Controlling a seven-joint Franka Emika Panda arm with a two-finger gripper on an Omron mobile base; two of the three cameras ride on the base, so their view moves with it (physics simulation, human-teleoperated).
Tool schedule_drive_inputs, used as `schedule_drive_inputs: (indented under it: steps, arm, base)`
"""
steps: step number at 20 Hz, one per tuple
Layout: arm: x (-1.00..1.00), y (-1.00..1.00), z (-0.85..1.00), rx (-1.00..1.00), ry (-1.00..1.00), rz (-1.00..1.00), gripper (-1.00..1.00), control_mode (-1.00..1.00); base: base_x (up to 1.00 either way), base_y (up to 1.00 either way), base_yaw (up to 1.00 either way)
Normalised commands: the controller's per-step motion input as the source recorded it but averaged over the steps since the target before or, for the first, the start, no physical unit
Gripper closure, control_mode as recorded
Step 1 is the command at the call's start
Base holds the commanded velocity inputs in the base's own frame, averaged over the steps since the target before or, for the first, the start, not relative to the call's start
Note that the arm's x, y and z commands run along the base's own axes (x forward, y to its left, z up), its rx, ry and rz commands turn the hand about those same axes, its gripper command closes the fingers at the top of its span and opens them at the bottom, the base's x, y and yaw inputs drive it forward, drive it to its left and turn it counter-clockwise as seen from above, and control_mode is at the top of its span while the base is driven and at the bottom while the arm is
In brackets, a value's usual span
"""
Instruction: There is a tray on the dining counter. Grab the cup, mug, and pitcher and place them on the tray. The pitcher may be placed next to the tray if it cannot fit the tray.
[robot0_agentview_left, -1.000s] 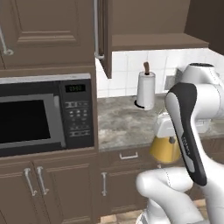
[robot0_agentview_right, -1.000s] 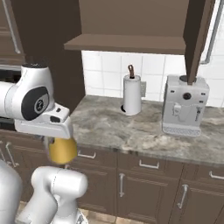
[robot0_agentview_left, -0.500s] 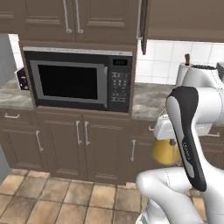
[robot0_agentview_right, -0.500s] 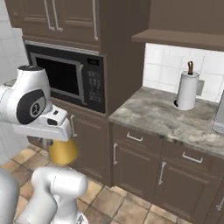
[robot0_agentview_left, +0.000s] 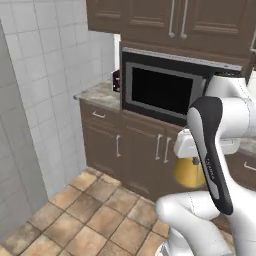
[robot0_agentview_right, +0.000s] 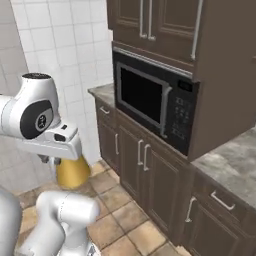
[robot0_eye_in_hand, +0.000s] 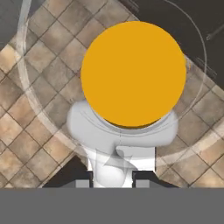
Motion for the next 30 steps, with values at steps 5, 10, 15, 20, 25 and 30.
schedule_drive_inputs:
  steps: [5, 10, 15, 20, 25, 30]
  arm:
    - [0.00, 0.00, 0.00, 0.00, 0.00, 0.00, 1.00, 1.00]
    - [0.00, 0.00, 0.00, 0.00, 0.00, 0.00, 1.00, 1.00]
    - [0.00, 0.00, 0.00, 0.00, 0.00, 0.00, 1.00, 1.00]
    - [0.00, 0.00, 0.00, 0.00, 0.00, 0.00, 1.00, 1.00]
    - [0.00, 0.00, 0.00, 0.00, 0.00, 0.00, 1.00, 1.00]
    - [0.00, 0.00, 0.00, 0.00, 0.00, 0.00, 1.00, 1.00]
  base:
    - [-0.39, 0.00, 1.00]
    - [-0.30, 0.00, 1.00]
    - [-0.12, 0.00, 1.00]
    - [0.02, 0.00, 1.00]
    - [0.24, 0.00, 1.00]
    - [0.18, -0.24, 0.82]
